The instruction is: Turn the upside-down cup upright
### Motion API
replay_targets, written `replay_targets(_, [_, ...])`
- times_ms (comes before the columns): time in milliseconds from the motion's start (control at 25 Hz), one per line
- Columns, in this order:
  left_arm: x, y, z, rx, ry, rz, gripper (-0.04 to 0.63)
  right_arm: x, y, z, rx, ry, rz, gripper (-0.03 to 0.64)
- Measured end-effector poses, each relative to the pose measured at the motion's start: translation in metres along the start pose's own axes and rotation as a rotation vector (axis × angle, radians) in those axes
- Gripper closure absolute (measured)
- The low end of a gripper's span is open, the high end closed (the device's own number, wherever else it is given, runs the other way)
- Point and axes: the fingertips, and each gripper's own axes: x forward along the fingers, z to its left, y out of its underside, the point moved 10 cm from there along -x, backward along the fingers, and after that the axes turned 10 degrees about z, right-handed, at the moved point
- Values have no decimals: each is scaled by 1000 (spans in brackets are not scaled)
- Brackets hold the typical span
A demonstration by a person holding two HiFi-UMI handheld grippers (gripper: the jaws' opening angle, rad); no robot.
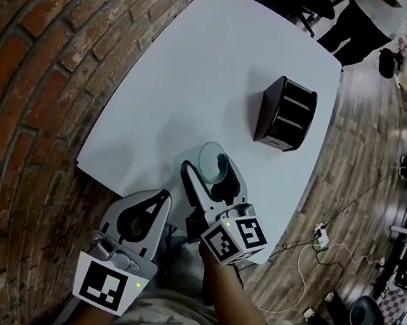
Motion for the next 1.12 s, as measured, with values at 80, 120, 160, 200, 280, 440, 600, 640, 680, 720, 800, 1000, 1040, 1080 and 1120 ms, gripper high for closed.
replay_targets(80, [1, -1, 0, 2, 1, -2, 584, 1, 1, 0, 67, -34, -22, 242])
replay_targets(120, [1, -1, 0, 4, 2, -1, 584, 1, 1, 0, 102, -50, -34, 242])
replay_targets(160, [2, -1, 0, 5, 3, 0, 584, 2, 2, 0, 136, -67, -45, 242])
replay_targets(200, [2, -2, 0, 4, 3, 0, 584, 2, 3, 0, 171, -83, -57, 242])
replay_targets(280, [2, -3, 0, 3, 3, -2, 584, 2, 4, 0, 239, -115, -82, 242])
replay_targets(440, [2, -3, -1, 17, 5, -1, 584, 0, 9, -2, 360, -174, -135, 242])
replay_targets(600, [3, -4, -2, 34, 6, 0, 584, -1, 14, -6, 475, -228, -194, 242])
replay_targets(640, [3, -4, -2, 35, 7, 0, 584, -1, 15, -6, 492, -238, -202, 242])
replay_targets(680, [4, -4, -2, 37, 7, 1, 584, -2, 17, -7, 511, -246, -209, 242])
replay_targets(720, [4, -4, -2, 38, 7, 3, 584, -2, 19, -8, 536, -256, -218, 242])
replay_targets(800, [5, -4, -3, 41, 5, 8, 584, -2, 23, -10, 587, -292, -238, 242])
replay_targets(1000, [8, -5, -2, 99, -22, 63, 584, -3, 27, -9, 645, -365, -255, 242])
replay_targets(1040, [9, -5, -1, 105, -28, 72, 584, -3, 28, -10, 651, -373, -258, 242])
replay_targets(1080, [10, -4, 0, 109, -33, 82, 584, -3, 28, -10, 655, -380, -259, 242])
replay_targets(1120, [12, -4, 1, 113, -37, 93, 584, -4, 28, -10, 658, -386, -260, 242])
